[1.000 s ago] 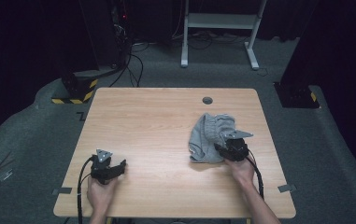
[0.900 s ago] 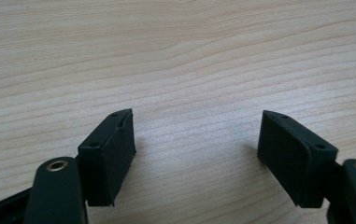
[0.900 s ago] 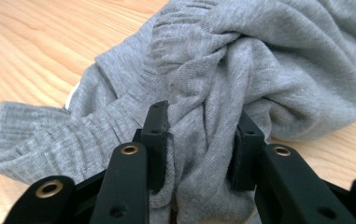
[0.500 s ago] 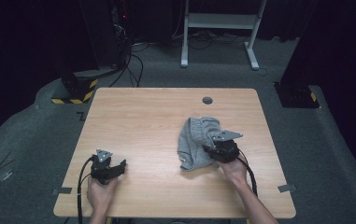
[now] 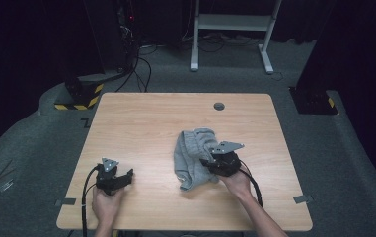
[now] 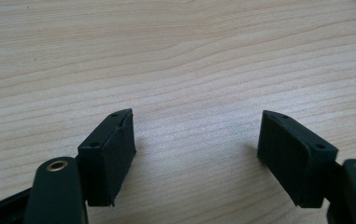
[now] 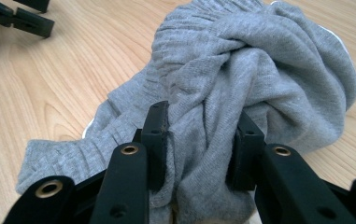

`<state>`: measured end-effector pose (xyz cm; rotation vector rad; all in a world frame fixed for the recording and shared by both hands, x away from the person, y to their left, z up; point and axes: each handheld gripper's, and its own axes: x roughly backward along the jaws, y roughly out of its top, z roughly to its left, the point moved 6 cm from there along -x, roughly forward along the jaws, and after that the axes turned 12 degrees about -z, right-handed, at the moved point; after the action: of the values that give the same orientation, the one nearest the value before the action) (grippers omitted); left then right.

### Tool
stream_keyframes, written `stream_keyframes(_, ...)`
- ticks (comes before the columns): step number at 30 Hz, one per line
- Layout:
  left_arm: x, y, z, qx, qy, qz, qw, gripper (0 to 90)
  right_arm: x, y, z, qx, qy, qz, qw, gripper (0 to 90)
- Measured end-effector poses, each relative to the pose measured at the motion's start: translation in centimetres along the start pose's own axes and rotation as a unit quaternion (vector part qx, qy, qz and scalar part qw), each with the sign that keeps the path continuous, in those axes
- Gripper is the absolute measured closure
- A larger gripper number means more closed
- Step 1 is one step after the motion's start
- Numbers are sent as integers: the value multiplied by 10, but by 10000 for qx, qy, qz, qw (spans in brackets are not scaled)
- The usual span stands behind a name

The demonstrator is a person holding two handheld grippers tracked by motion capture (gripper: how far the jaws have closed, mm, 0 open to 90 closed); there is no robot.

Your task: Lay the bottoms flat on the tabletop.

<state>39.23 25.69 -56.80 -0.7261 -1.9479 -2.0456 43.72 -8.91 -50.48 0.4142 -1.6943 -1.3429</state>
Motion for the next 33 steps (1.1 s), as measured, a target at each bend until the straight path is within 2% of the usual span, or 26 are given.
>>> stream_keyframes(3,0,0,0,1,1,0,10000,275,-4,1,3,-20,73,-27,10000,653)
stream_keyframes(9,0,0,0,1,1,-1,10000,275,-7,0,12,146,295,10,9995,641)
stream_keyframes(12,0,0,0,0,0,-1,10000,275,-9,-5,9,96,189,94,9997,594)
stream_keyframes(15,0,0,0,0,-1,0,10000,275,-7,-11,5,-29,2,136,9999,486)
stream_keyframes(18,0,0,0,1,0,-1,10000,275,0,-11,2,-185,-202,29,9996,402)
stream_keyframes(23,0,0,0,-1,0,0,10000,275,22,-8,2,-315,-379,-235,9985,369)
stream_keyframes(26,0,0,0,1,1,-1,10000,275,31,-11,10,-283,-342,-286,9986,379)
stream_keyframes(31,0,0,0,-2,1,1,10000,275,33,-25,39,-158,0,-179,9997,390)
stream_keyframes(33,0,0,0,1,6,1,10000,275,30,-29,50,-237,161,-187,9994,388)
